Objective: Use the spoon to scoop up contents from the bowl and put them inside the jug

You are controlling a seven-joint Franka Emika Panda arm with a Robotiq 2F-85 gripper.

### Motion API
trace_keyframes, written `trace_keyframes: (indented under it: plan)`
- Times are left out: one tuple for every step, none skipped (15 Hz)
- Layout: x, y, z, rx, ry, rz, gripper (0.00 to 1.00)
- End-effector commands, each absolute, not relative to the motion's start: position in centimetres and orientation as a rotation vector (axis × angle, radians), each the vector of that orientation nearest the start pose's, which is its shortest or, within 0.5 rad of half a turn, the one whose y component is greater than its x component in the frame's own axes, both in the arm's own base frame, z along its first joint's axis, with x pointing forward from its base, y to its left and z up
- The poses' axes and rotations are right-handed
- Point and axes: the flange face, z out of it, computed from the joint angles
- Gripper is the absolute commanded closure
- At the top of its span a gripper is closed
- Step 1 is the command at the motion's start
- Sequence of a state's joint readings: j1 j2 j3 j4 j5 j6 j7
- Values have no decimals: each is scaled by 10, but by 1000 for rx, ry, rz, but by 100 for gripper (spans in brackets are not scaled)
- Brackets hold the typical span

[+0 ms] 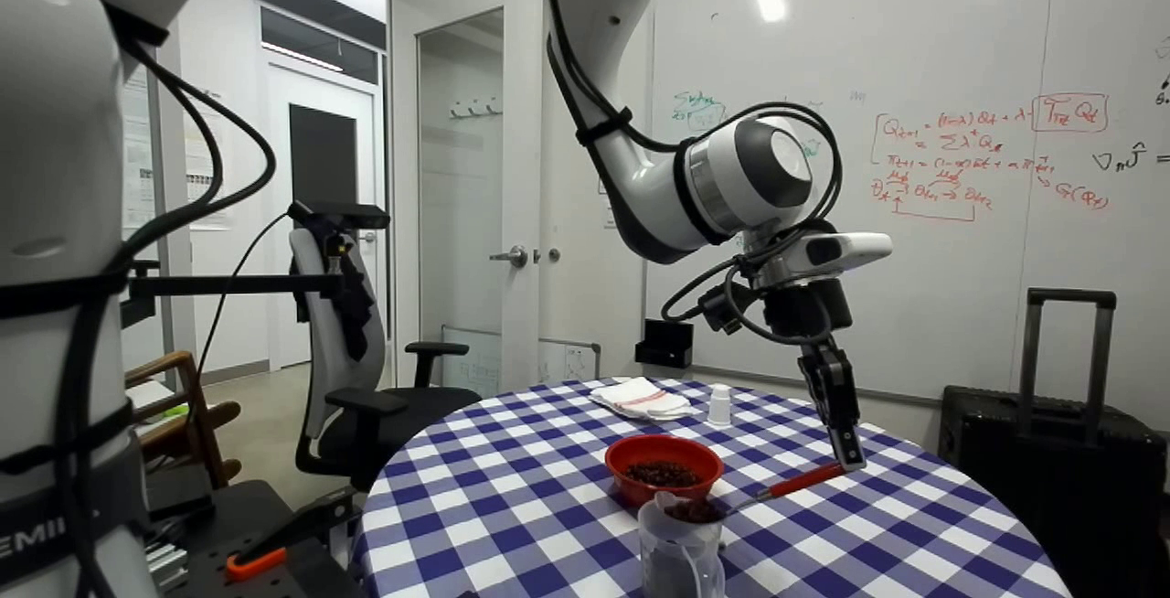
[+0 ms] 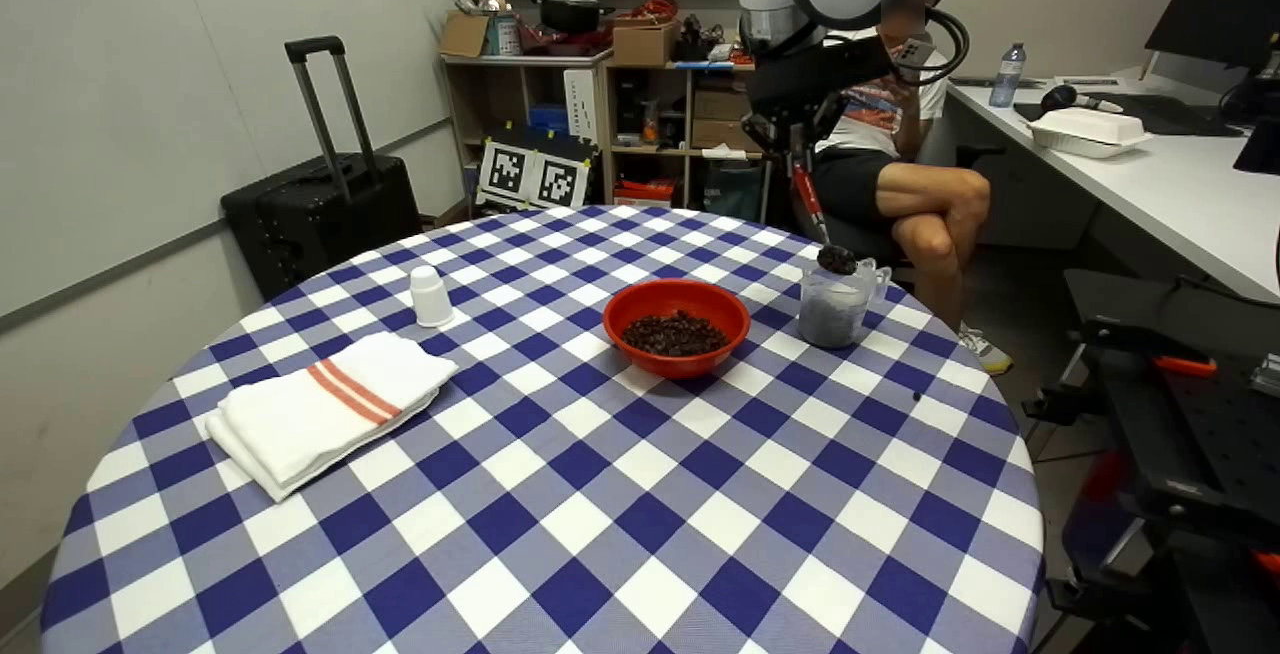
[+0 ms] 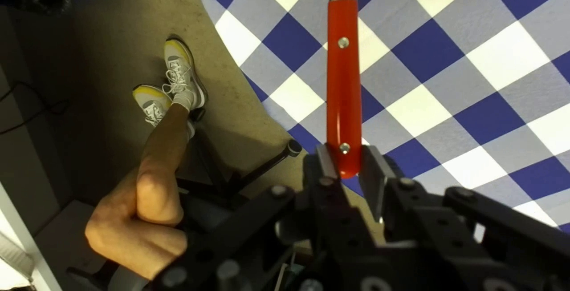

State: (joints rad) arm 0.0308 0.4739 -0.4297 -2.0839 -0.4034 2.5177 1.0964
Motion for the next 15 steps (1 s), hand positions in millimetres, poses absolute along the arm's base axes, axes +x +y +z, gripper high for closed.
trace_keyframes:
  plan:
    - [542,-218,216,-3025,1956,-262,95]
    - [541,-217,216,-3031,1973,-269,95]
    - [541,-215,217,-3034,1983,-276,95]
    - [540,-213,217,-3040,1997,-281,95]
    - [540,-212,217,-3043,2007,-285,95]
    - [539,-210,217,-3047,2019,-290,95]
    - [539,-209,217,-3050,2030,-293,95]
    - [538,-208,217,-3053,2042,-299,95]
    - [538,-207,218,-3056,2051,-308,95]
    - [538,-206,219,-3059,2062,-317,95]
    - [538,-206,219,-3062,2073,-328,95]
    - [538,-205,220,-3065,2083,-338,95]
    - [537,-204,220,-3068,2093,-346,95]
    - [537,-203,221,-3069,2101,-356,95]
    - [538,-202,222,-3072,2107,-363,95]
